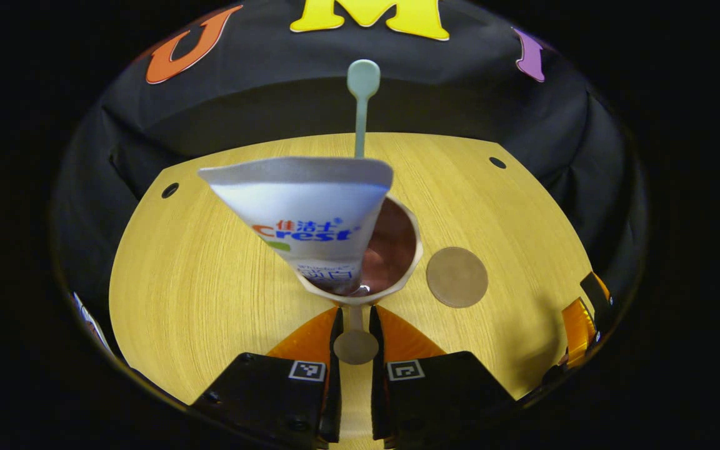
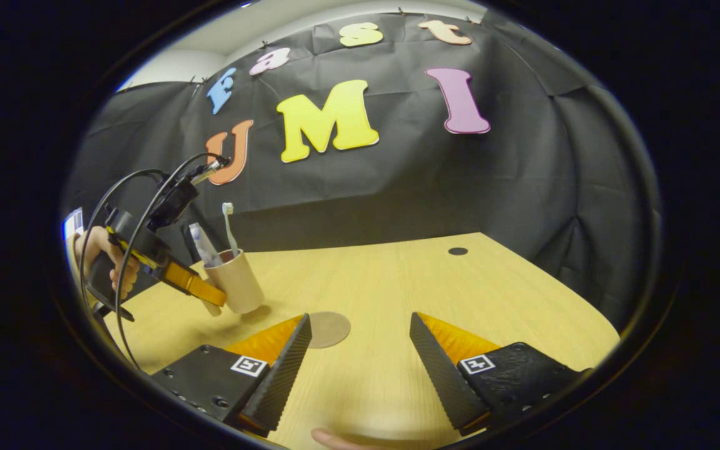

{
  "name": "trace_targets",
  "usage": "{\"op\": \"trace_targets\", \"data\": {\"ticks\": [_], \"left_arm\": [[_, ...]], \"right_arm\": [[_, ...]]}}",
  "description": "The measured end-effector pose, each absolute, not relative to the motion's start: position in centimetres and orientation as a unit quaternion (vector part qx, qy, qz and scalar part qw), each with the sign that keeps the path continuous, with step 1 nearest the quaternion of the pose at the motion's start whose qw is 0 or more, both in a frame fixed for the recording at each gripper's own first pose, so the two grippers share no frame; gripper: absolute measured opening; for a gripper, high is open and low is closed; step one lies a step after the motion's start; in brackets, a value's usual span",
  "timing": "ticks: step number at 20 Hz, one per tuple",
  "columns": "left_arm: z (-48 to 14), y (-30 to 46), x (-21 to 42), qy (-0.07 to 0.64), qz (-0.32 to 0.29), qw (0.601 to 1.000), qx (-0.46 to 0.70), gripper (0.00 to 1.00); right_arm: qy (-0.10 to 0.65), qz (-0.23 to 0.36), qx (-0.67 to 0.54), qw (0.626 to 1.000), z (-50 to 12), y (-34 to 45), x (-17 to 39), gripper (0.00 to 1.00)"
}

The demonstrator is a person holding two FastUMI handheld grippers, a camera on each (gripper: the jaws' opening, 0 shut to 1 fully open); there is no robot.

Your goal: Put the toothbrush and toothpaste on the desktop into the cup, then pick up the cup and place it on the coaster on the desktop.

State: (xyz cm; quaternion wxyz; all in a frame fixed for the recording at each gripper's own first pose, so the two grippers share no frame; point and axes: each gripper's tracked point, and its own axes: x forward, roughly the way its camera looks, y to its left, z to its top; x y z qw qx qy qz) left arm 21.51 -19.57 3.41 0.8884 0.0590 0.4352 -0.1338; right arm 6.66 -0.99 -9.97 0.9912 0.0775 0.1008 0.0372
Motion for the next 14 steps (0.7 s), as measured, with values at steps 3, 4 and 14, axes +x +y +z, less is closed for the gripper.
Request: {"op": "trace_targets", "data": {"ticks": [3,4,14], "left_arm": [[3.6,-22.7,21.2,0.433,-0.16,0.884,0.066,0.22],[3.5,-23.5,21.1,0.433,-0.167,0.883,0.069,0.22],[3.6,-30.1,20.0,0.433,-0.208,0.87,0.11,0.22]], "right_arm": [[0.101,0.022,0.073,0.992,-10.3,-2.4,6.2,0.96],[0.099,0.015,0.071,0.992,-10.3,-3.0,6.0,0.96],[0.101,-0.019,0.074,0.992,-11.9,-6.8,4.4,0.96]]}}
